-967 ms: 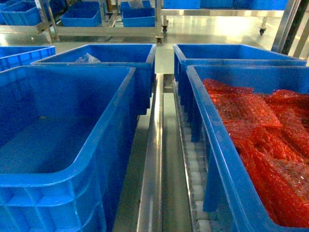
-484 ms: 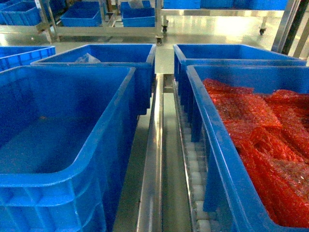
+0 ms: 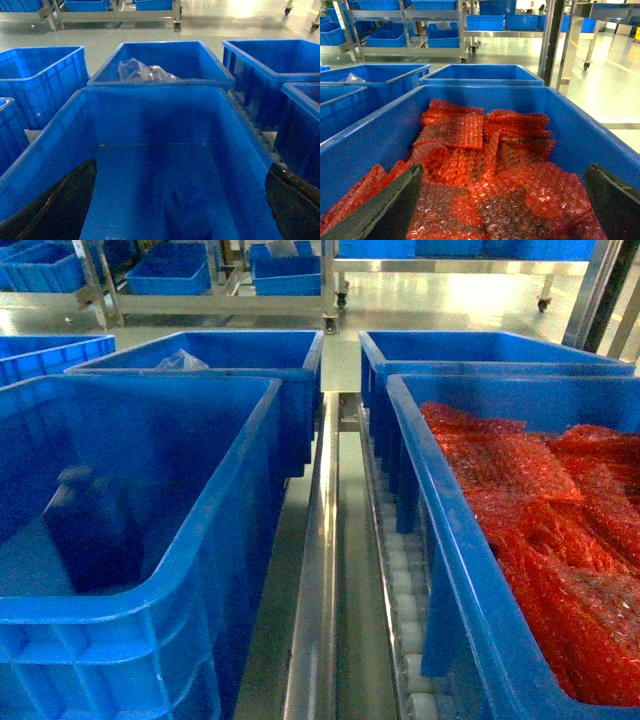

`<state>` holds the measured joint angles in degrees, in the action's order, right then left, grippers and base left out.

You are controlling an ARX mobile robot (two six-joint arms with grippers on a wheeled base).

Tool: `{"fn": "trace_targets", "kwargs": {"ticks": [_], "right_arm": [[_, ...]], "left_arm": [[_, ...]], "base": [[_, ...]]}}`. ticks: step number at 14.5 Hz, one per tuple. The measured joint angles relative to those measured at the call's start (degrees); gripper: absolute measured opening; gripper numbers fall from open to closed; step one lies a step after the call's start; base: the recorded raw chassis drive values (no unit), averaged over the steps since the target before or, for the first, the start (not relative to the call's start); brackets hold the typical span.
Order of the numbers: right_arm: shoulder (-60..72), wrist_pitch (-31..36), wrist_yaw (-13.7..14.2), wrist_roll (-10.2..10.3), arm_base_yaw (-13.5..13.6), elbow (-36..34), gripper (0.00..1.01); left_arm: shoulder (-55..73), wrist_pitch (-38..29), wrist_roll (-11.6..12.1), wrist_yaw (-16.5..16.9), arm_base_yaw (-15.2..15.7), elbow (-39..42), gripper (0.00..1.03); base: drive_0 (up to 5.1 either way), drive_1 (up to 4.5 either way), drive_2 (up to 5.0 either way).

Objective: Pick blue part to blue bin on bottom shelf

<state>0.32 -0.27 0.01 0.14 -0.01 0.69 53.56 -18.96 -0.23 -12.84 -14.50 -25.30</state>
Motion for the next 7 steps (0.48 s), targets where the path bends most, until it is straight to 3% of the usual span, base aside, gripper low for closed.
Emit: {"fn": "trace_targets", "kwargs": {"ticks": [2,3,5,7], "right_arm": [[0.00,-0.02,0.02,0.00,0.00,0.00,0.98],[0.00,-0.02,0.00,0.00,0.00,0.00,0.98],[0.00,-0.02,0.00,0.00,0.00,0.00,0.98],[0.00,0.00,0.00,0.00,0.00,0.00,0.98]], "left_arm": [[-0.68,-11.52,0.22,0.04,1.22,4.24,0.85],[-2.73,-13.62,0.22,0.85,2.29,6.91,0.76],[-7.32,-13.86,0.22,3.26,5.55,12.44,0.47],[-11.04,-13.14,0.22,5.49,6.97,15.28,0.25]], "base": [[0.0,0.00,0.0],[0.0,0.00,0.0],[0.0,0.00,0.0],[0.0,0.00,0.0]]}}
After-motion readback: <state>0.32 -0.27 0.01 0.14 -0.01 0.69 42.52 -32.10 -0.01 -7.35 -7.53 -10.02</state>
